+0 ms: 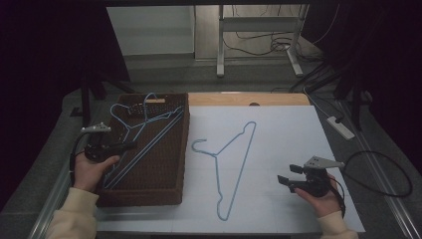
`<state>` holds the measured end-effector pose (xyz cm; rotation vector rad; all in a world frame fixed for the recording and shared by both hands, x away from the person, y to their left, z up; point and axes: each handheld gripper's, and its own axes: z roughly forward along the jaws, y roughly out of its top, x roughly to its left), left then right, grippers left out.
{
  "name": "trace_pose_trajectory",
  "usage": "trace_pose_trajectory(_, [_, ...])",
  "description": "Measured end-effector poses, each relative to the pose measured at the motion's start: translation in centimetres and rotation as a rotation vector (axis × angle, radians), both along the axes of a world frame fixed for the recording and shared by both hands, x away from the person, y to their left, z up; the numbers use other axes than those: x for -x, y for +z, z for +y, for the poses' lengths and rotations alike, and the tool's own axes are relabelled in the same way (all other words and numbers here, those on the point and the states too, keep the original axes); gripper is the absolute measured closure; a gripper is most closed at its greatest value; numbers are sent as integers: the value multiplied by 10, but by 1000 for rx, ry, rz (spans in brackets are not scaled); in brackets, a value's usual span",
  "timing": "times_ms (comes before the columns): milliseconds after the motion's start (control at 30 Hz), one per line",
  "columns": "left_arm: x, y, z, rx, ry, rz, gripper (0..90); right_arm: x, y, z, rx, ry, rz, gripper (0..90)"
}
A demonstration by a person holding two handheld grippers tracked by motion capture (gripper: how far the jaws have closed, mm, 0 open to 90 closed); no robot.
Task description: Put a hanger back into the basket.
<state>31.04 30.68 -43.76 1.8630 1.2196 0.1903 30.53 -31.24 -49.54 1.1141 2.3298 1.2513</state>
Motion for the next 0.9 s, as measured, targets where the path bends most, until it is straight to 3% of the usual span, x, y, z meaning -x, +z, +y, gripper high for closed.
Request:
trace_pose_trajectory(267, [-14, -15, 4, 13, -29, 75, 866, 0, 0, 0, 3, -1, 3, 309])
trace_pose_trajectory(400, [-18, -18, 6, 14, 2, 85, 866, 0, 0, 0, 4, -4, 0, 309])
trace_pose_trajectory(600, [-23, -19, 3, -149, 103, 106, 865, 0, 0, 0, 6, -5, 2, 309])
trace_pose_trajectory(900, [-30, -24, 0, -280, 197, 140, 834, 0, -1, 1, 9, -6, 8, 307])
